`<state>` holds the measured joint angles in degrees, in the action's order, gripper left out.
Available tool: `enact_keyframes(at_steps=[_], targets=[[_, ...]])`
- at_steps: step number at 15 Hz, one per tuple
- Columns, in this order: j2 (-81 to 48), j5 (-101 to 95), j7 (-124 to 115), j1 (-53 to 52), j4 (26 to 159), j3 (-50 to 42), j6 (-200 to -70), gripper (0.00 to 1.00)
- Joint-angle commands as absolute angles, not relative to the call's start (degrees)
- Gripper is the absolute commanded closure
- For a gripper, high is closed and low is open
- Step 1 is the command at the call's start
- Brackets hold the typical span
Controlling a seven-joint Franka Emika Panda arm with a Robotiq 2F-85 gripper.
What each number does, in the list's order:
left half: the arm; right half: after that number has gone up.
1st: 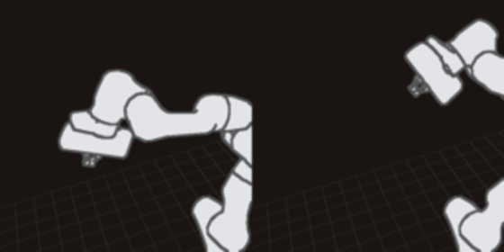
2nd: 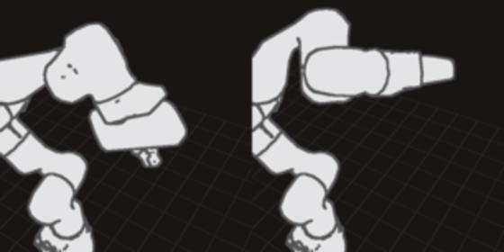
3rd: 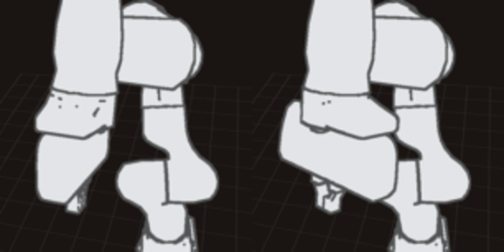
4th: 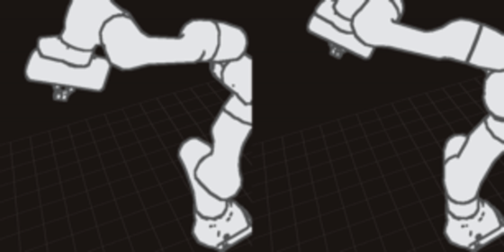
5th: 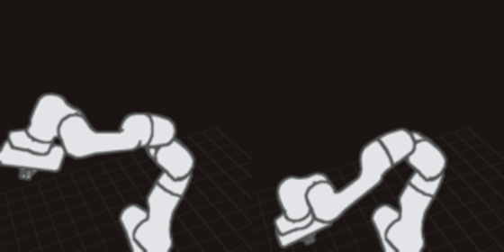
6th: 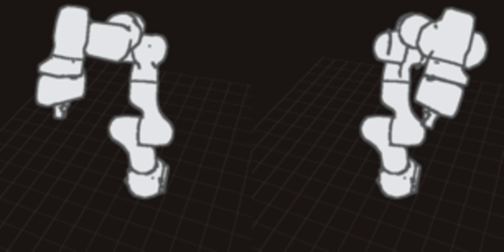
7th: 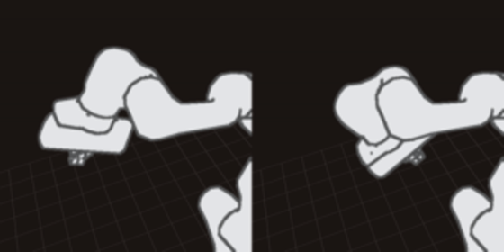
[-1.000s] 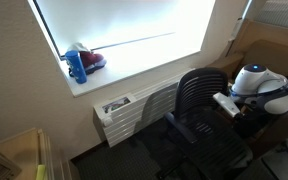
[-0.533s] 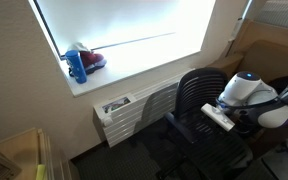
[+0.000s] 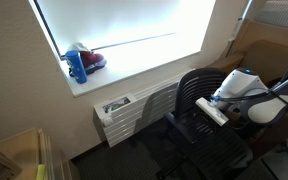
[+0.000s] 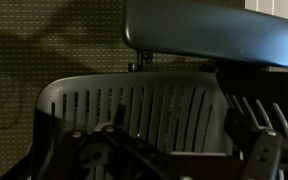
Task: Pick the black garment on the chair, put it on the sofa then move the black chair
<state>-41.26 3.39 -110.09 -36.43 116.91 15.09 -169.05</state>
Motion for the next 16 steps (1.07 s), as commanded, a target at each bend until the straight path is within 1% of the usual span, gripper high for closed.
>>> enact_keyframes(at_steps=[1, 4, 6, 7, 8, 11, 12, 13, 16], targets=[[-43.6, 12.7, -103.1, -27.3, 116.0, 25.5, -171.3, 0.0], [-47.8, 19.9, -94.5, -18.4, 114.1, 35.5, -171.0, 0.0], [-50.7, 25.1, -90.7, -13.6, 113.1, 40.3, -170.4, 0.0], [-46.1, 24.3, -93.1, -19.4, 114.6, 34.8, -169.6, 0.0], [-46.8, 25.1, -91.6, -18.1, 114.3, 35.7, -169.5, 0.0], [-46.8, 25.0, -91.8, -19.2, 114.0, 34.7, -169.4, 0.0], [-46.2, 27.7, -97.7, -22.2, 113.7, 31.3, -170.6, 0.0], [-47.0, 29.0, -99.0, -22.6, 113.1, 30.7, -171.0, 0.0], [-47.3, 30.5, -106.3, -28.8, 112.7, 22.6, -173.6, 0.0]])
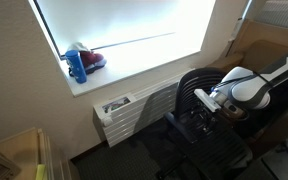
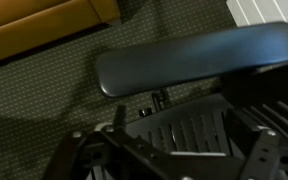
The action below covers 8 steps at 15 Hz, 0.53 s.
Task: Pick the black garment on the chair, put it on the sofa then move the black chair
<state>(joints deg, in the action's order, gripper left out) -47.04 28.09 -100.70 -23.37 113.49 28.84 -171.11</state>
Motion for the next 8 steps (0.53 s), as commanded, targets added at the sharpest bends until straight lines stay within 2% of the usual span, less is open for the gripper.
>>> enact_keyframes(at_steps=[1, 3, 4, 8], targets=[[-46.9, 30.6, -109.8, -31.3, 113.2, 19.7, -173.8, 0.0], [-45.6, 29.6, -117.3, -35.1, 113.5, 15.7, -167.3, 0.0], [-47.1, 28.1, -113.0, -31.4, 113.2, 18.8, -170.8, 0.0], [-45.9, 29.4, -119.5, -35.2, 113.7, 17.5, -172.1, 0.0]])
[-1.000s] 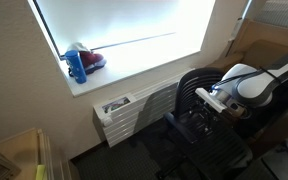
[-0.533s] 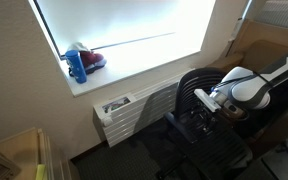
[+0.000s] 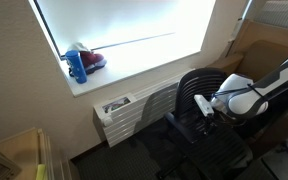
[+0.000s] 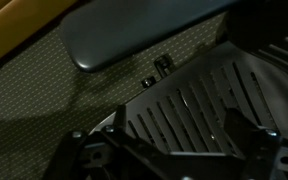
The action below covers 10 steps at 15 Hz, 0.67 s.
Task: Pick the black garment on the chair, put it on the sofa then move the black chair
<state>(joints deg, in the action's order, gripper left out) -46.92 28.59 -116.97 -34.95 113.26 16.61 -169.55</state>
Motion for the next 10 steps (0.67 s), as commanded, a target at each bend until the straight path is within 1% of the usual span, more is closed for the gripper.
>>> enact_keyframes(at_steps=[1, 4, 7, 8, 10], targets=[[-45.2, 31.3, -120.7, -33.9, 114.0, 19.7, -173.5, 0.0], [-43.3, 36.4, -121.6, -27.5, 114.6, 30.2, -176.2, 0.0], [-45.9, 42.3, -119.2, -20.2, 112.2, 40.2, -176.7, 0.0], [-44.2, 40.3, -120.6, -25.7, 112.4, 34.6, -175.4, 0.0], [-43.8, 40.9, -120.3, -24.9, 112.2, 35.4, -175.1, 0.0]])
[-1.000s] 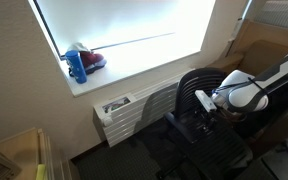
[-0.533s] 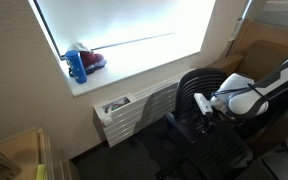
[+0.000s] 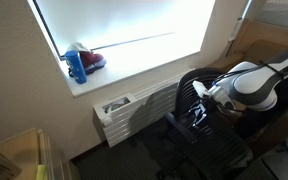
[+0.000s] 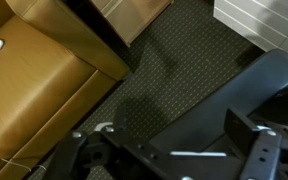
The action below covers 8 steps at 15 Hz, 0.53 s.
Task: Pick the black garment on the chair, put it on the sofa then move the black chair
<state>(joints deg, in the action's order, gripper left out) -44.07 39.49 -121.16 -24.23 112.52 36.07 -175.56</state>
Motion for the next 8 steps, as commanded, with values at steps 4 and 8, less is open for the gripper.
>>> enact_keyframes(at_steps=[4, 8], targets=[[-43.5, 42.4, -126.5, -31.9, 113.1, 27.8, -182.5, 0.0], [-44.3, 45.0, -137.0, -45.4, 113.6, 14.4, -186.5, 0.0]])
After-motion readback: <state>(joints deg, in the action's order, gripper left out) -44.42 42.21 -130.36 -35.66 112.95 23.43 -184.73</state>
